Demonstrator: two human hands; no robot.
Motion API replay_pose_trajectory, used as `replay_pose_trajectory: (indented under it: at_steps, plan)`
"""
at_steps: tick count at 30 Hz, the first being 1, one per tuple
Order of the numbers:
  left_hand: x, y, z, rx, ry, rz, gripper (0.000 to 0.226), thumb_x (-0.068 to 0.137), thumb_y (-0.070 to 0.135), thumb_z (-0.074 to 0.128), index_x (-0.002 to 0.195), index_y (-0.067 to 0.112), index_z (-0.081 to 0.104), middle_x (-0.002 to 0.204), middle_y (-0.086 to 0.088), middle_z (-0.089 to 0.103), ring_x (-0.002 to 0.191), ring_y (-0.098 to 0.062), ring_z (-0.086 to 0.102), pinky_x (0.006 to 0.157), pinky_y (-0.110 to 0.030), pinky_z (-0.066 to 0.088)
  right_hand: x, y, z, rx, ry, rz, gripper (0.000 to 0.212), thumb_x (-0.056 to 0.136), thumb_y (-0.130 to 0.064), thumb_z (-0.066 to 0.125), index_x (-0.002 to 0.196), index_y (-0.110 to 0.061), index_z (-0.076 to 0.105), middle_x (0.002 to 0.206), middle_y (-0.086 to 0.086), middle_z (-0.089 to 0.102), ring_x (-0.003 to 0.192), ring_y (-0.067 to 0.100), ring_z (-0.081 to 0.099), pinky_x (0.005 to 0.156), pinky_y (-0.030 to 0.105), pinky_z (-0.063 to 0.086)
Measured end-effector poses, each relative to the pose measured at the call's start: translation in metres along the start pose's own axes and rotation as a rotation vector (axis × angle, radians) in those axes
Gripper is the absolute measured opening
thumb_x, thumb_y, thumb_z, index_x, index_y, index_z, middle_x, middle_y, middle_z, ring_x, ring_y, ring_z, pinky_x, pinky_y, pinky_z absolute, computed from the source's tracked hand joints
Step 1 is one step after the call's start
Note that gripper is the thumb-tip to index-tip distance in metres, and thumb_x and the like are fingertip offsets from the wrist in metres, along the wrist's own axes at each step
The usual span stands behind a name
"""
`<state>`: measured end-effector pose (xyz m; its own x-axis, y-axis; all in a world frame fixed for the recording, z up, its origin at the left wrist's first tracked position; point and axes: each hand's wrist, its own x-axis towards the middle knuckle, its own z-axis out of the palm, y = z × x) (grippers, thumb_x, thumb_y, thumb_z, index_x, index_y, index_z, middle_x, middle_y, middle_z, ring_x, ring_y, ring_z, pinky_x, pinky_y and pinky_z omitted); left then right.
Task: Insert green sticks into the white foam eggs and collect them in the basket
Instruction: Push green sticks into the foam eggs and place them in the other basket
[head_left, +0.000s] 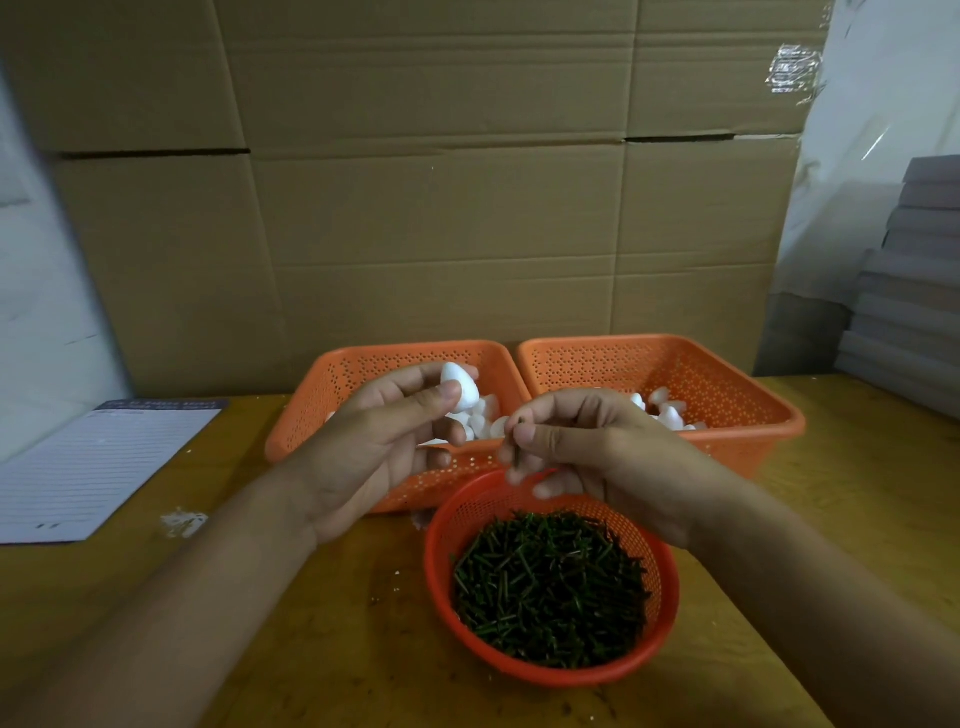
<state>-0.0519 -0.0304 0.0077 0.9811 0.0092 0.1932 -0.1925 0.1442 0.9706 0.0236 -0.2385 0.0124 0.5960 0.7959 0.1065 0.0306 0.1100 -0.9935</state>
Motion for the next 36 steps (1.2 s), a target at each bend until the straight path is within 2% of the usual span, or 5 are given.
replay_pose_trajectory:
  at_steps: [4, 8, 14, 22, 36]
  plan:
    - [-0.0006, -0.0001, 0.0006, -0.014, -0.004, -0.012, 0.031, 0.080, 0.029, 0.075, 0.110, 0.020, 0.074, 0.101, -0.007, 0.069, 0.078, -0.013, 0.064, 0.063, -0.025, 0.053, 0.0018, -0.0006, 0.0014, 0.087, 0.084, 0.006, 0.024, 0.072, -0.025, 0.076, 0.092, -0.011, 0.075, 0.085, 0.008, 0.064, 0.070, 0.007, 0.061, 0.062, 0.017, 0.052]
    - [-0.0012, -0.0010, 0.0012, -0.043, -0.013, -0.020, 0.028, 0.083, 0.015, 0.070, 0.111, 0.016, 0.070, 0.103, -0.010, 0.071, 0.084, -0.016, 0.068, 0.070, -0.029, 0.057, 0.0029, -0.0034, 0.0012, 0.261, 0.123, -0.010, 0.014, 0.071, -0.014, 0.073, 0.084, -0.008, 0.074, 0.071, 0.008, 0.067, 0.062, 0.009, 0.066, 0.058, 0.017, 0.056]
    - [-0.0023, -0.0017, 0.0021, -0.106, -0.001, -0.016, 0.034, 0.079, 0.005, 0.072, 0.111, 0.010, 0.063, 0.106, -0.015, 0.073, 0.097, -0.026, 0.073, 0.079, -0.029, 0.059, 0.0027, -0.0038, 0.0023, 0.353, 0.198, -0.066, 0.018, 0.074, -0.002, 0.069, 0.091, 0.002, 0.066, 0.086, 0.019, 0.073, 0.073, 0.019, 0.074, 0.062, 0.017, 0.058]
    - [-0.0018, -0.0017, 0.0063, -0.067, 0.025, 0.002, 0.034, 0.069, 0.020, 0.083, 0.100, 0.020, 0.071, 0.105, -0.012, 0.075, 0.096, -0.022, 0.073, 0.074, -0.030, 0.060, 0.0036, -0.0013, 0.0063, 0.150, 0.349, -0.139, 0.017, 0.069, -0.023, 0.076, 0.084, -0.014, 0.076, 0.078, 0.004, 0.072, 0.069, 0.008, 0.067, 0.054, 0.019, 0.051]
    - [-0.0032, 0.0000, 0.0090, -0.034, 0.048, 0.000, 0.047, 0.068, 0.022, 0.083, 0.110, 0.015, 0.064, 0.105, -0.011, 0.075, 0.091, -0.019, 0.072, 0.071, -0.029, 0.059, 0.0052, 0.0001, 0.0058, 0.219, 0.322, -0.187, 0.017, 0.068, -0.011, 0.076, 0.084, -0.007, 0.073, 0.074, 0.010, 0.073, 0.062, 0.011, 0.068, 0.057, 0.017, 0.053]
